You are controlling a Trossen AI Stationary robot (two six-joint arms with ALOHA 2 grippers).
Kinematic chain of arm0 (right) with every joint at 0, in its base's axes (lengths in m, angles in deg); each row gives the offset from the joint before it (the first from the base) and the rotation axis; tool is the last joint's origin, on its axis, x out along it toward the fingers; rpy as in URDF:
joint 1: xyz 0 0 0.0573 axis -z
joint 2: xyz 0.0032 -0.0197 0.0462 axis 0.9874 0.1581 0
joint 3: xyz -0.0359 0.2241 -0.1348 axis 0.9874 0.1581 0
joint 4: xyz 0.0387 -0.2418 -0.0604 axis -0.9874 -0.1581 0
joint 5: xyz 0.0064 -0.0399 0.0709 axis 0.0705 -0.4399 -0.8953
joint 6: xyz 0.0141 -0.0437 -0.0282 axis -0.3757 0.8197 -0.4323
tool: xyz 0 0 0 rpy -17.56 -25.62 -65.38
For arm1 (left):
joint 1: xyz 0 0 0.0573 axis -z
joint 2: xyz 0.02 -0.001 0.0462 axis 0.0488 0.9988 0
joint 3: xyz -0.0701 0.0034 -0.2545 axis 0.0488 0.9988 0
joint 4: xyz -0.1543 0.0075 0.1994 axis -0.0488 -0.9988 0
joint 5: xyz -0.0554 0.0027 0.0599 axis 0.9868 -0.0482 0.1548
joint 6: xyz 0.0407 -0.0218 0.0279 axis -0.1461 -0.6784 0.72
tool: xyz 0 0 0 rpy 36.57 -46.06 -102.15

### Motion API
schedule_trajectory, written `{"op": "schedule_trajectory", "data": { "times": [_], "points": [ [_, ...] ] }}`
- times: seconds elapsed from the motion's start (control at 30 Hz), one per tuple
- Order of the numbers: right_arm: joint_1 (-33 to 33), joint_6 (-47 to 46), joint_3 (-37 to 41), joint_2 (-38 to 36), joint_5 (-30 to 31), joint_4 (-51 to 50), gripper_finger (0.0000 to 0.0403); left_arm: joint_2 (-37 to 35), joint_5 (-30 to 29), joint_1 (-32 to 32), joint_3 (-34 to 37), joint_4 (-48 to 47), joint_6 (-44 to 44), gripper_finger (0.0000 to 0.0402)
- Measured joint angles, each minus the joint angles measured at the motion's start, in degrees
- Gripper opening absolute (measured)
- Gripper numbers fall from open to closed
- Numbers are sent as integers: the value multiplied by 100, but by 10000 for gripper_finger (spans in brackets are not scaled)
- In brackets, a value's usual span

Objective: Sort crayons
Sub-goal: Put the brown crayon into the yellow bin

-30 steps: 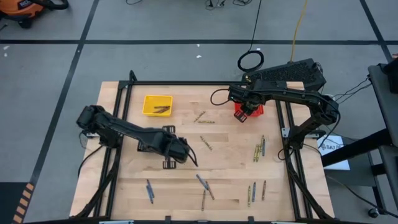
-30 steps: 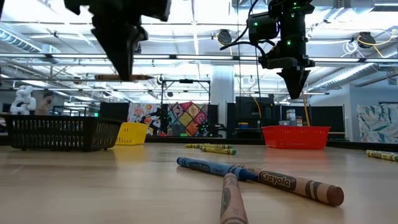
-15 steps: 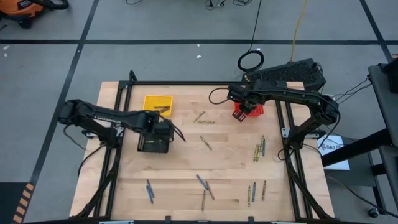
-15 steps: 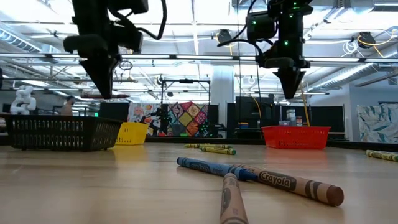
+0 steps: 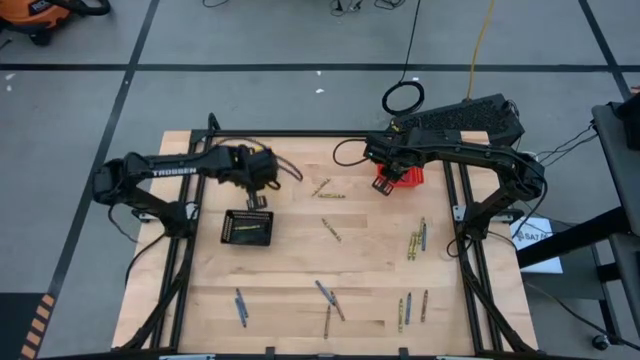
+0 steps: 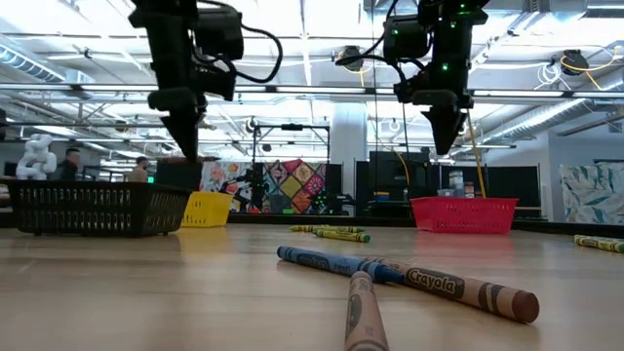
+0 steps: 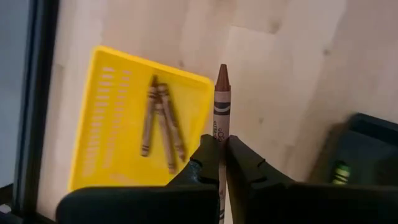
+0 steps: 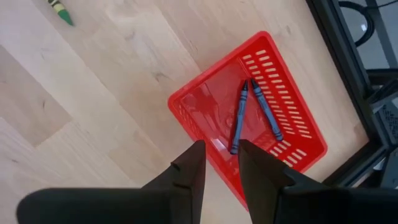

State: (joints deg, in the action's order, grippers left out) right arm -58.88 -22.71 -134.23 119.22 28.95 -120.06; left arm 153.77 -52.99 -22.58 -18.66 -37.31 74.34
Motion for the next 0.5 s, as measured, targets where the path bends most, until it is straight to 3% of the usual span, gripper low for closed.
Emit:
{"op": "schedule_trajectory", "data": {
  "times": [0.5],
  "points": [
    [0, 671, 0, -1, -2, 209, 82, 4, 975, -1641, 0, 216, 1089, 1]
  ]
}}
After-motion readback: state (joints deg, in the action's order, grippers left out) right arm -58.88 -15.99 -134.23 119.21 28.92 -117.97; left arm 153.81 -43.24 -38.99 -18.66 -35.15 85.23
